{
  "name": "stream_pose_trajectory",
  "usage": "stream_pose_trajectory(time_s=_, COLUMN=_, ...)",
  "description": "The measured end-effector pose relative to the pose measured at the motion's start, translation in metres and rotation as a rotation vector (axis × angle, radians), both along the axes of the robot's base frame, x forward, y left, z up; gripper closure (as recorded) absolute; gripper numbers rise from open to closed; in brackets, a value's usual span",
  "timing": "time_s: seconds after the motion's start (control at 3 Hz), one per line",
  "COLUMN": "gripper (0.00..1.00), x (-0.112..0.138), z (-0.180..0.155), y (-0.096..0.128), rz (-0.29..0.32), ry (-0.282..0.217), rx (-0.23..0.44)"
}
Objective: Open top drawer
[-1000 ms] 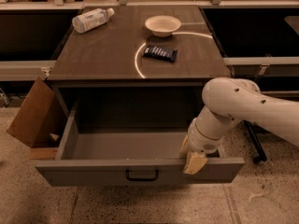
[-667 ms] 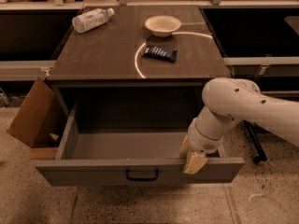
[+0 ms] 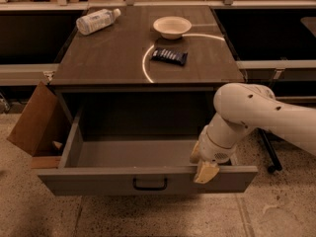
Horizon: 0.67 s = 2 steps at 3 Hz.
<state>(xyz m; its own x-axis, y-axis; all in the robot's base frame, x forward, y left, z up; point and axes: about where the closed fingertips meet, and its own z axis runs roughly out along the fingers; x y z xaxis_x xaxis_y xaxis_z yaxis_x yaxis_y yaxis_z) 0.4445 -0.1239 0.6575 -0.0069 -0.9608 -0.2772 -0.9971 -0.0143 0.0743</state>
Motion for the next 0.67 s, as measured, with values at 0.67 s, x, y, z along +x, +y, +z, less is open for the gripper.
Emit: stream_pose_trajectory(time_s=0.67, gripper=0.0, x=0.001, z=0.033, y=-0.02, rz=-0.011, ry=-0.063, rx=-0.019)
